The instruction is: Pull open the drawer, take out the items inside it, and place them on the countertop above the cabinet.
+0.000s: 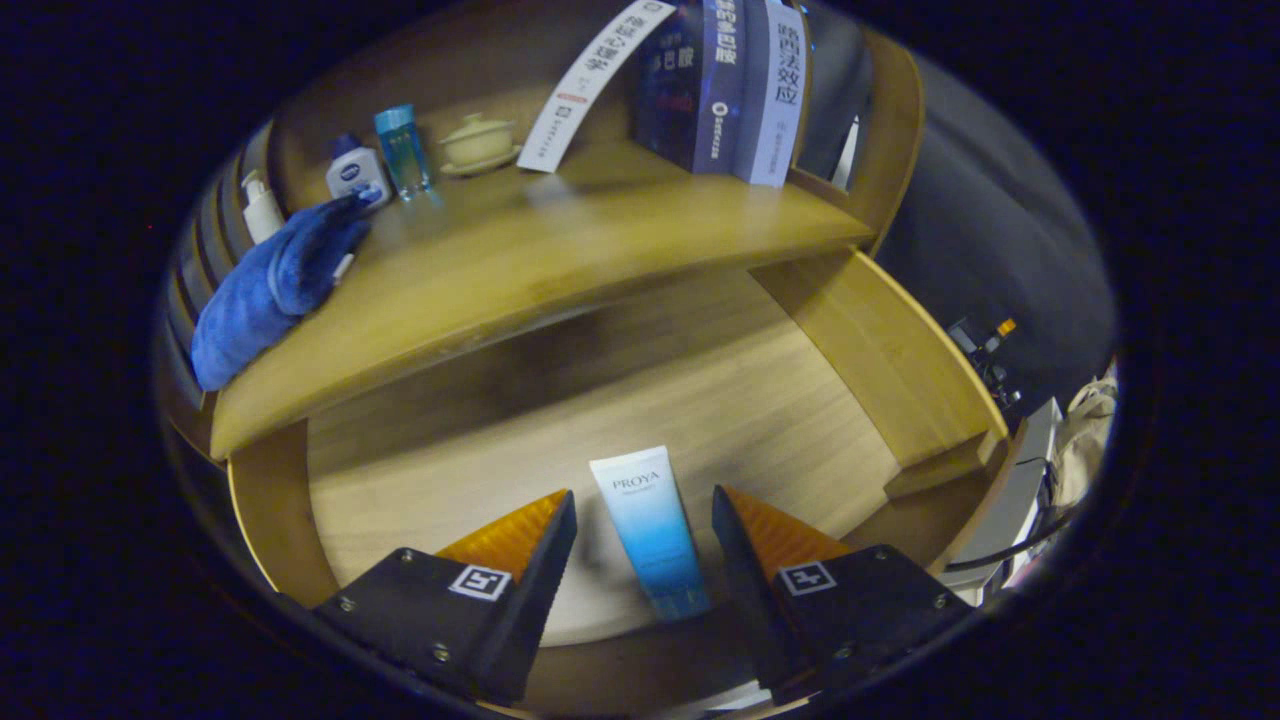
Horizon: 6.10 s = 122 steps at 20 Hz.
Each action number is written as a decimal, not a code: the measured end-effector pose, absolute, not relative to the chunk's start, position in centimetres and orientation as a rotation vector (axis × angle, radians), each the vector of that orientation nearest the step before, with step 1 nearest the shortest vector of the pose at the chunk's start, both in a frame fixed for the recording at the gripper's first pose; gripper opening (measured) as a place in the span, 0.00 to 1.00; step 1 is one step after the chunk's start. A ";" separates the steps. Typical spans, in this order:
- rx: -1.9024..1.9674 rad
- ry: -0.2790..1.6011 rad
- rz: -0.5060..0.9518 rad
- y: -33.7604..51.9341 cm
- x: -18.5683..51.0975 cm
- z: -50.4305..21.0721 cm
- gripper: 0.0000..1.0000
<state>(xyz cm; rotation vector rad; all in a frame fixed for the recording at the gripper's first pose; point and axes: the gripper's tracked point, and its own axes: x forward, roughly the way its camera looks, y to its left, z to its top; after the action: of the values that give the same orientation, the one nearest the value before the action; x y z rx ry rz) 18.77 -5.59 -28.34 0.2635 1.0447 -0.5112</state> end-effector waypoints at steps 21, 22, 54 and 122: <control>0.328 1.239 -0.496 -5.8 17.6 -31.2 0.49; 0.320 1.229 -0.487 -5.7 17.7 -31.1 0.49; 0.109 1.003 -0.442 -4.9 21.4 -23.9 0.01; 0.108 0.806 -0.423 -5.2 29.4 -16.9 0.34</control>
<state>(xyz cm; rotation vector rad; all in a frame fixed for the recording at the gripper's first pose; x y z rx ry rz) 29.40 -5.16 -16.89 0.1078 0.8063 -0.4234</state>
